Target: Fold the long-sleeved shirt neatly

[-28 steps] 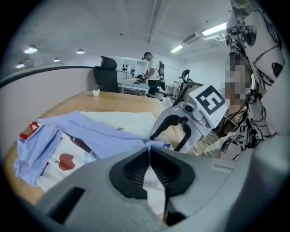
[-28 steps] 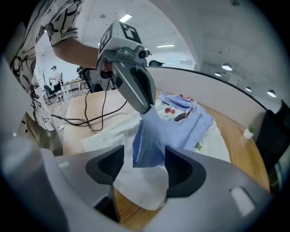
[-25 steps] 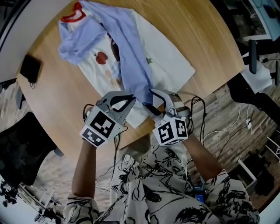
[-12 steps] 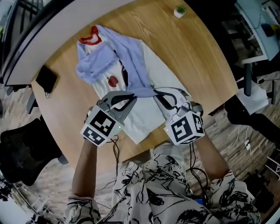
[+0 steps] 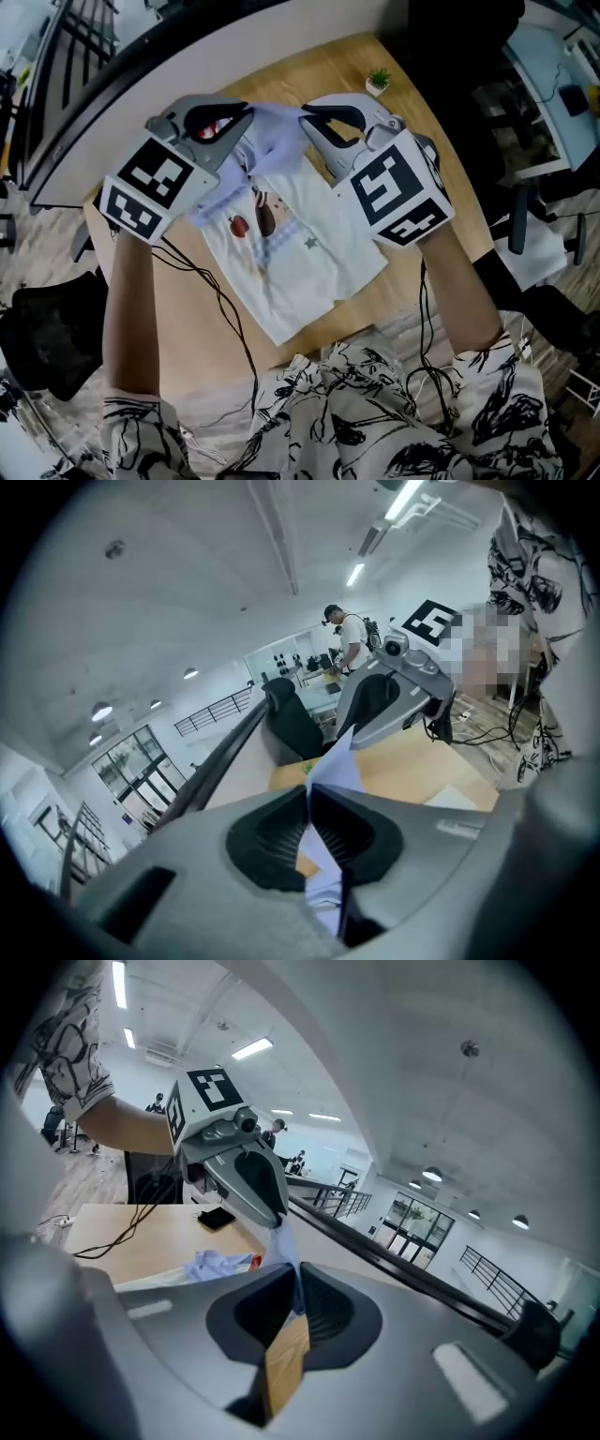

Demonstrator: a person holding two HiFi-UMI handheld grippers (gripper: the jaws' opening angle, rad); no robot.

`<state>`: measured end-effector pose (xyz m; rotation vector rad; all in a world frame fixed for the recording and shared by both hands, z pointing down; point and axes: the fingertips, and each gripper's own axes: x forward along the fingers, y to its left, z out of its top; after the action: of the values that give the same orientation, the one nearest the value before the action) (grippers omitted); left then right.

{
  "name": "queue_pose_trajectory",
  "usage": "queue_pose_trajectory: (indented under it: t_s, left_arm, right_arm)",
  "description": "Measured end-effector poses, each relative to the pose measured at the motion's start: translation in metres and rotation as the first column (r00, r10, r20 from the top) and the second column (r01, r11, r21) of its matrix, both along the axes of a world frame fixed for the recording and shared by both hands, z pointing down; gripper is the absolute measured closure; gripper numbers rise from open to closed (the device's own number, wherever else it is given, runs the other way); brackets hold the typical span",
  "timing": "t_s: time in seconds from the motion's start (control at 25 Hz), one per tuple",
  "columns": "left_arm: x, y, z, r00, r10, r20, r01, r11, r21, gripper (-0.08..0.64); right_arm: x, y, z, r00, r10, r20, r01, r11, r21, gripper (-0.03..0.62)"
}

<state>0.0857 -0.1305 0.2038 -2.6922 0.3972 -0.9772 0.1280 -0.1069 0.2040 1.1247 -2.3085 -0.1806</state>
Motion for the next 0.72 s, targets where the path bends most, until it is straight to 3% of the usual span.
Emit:
queue_pose_trajectory:
  t_s: [0.36, 0.72]
  left_arm:
    - [0.075, -0.093, -0.076, 1.000, 0.016, -0.008, -0.014, 0.990, 0.144, 0.534]
    - [0.157, -0.170, -0.091, 0.997, 0.050, -0.055, -0.040, 0.985, 0.166, 0.534]
  right_arm:
    - [0.071, -0.083, -0.073, 0.994, 0.071, 0.083, -0.078, 0.994, 0.077, 0.568]
    - [0.149, -0.155, -0.083, 0.980, 0.173, 0.096, -0.182, 0.979, 0.090, 0.567]
